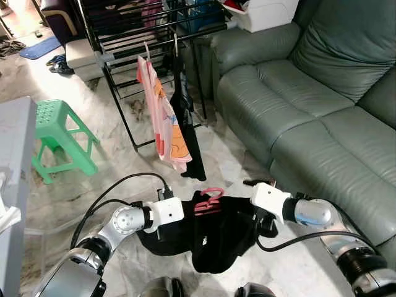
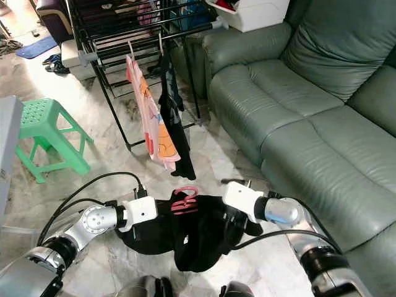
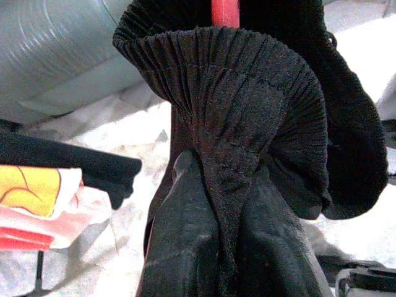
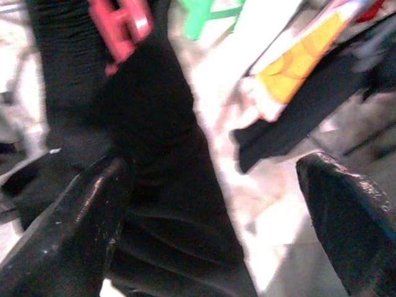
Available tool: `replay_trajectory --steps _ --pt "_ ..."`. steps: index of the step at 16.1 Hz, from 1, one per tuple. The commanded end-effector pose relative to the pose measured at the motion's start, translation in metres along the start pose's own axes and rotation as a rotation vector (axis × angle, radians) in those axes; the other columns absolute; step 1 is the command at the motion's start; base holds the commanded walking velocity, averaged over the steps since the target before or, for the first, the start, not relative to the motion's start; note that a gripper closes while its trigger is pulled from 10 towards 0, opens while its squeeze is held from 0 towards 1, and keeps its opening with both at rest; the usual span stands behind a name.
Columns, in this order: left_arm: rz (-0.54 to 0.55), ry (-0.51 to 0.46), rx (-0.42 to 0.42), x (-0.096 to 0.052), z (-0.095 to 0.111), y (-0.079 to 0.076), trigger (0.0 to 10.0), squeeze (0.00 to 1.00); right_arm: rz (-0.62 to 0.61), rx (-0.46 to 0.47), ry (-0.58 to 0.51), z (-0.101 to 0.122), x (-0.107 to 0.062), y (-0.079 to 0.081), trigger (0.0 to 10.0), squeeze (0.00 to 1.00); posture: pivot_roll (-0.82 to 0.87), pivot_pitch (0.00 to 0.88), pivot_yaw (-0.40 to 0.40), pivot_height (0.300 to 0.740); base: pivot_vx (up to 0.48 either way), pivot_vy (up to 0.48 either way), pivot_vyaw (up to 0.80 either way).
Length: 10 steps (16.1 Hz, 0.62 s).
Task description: Hang hanger
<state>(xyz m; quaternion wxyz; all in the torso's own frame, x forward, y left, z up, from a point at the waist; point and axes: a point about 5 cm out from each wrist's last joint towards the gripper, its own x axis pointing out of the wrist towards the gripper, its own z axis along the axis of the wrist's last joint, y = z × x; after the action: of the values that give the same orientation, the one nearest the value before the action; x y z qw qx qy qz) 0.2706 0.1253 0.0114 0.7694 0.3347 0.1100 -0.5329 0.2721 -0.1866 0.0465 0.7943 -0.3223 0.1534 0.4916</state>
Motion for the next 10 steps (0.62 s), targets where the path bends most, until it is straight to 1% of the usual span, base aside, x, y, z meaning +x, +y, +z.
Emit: replay_trajectory --steps 1,2,3,4,8,10 --pt "0.0 -0.032 0.054 0.0 0.008 0.01 0.0 0.0 0.061 -0.018 0.008 0.002 0.001 -0.004 10.0 0.0 -0.14 0.0 0.089 0.74 0.0 0.0 0.0" --pt "-0.005 -0.04 0.064 0.001 0.01 0.01 0.0 0.0 0.086 -0.011 0.009 0.002 0.002 -0.005 8.0 0.0 -0.14 0.0 0.089 0.74 0.0 0.0 0.0" --pt "-0.012 -0.044 0.071 0.001 0.012 0.011 0.0 0.0 0.113 0.003 0.012 0.003 0.003 -0.007 5.5 0.0 -0.14 0.0 0.089 0.74 0.0 0.0 0.0" --pt "-0.025 -0.048 0.091 0.002 0.013 0.01 0.0 0.0 0.149 -0.037 0.045 0.001 0.003 -0.009 0.0 0.0 -0.14 0.0 0.089 0.74 0.0 0.0 0.0" --pt "-0.061 -0.065 0.119 0.003 0.017 0.011 0.0 0.0 0.205 -0.088 0.092 0.0 0.004 -0.017 0.0 0.0 -0.14 0.0 0.089 0.74 0.0 0.0 0.0" --pt "-0.073 -0.073 0.127 0.005 0.02 0.011 0.0 0.0 0.232 -0.104 0.114 0.001 0.007 -0.019 0.0 0.0 -0.14 0.0 0.092 0.74 0.0 0.0 0.0"
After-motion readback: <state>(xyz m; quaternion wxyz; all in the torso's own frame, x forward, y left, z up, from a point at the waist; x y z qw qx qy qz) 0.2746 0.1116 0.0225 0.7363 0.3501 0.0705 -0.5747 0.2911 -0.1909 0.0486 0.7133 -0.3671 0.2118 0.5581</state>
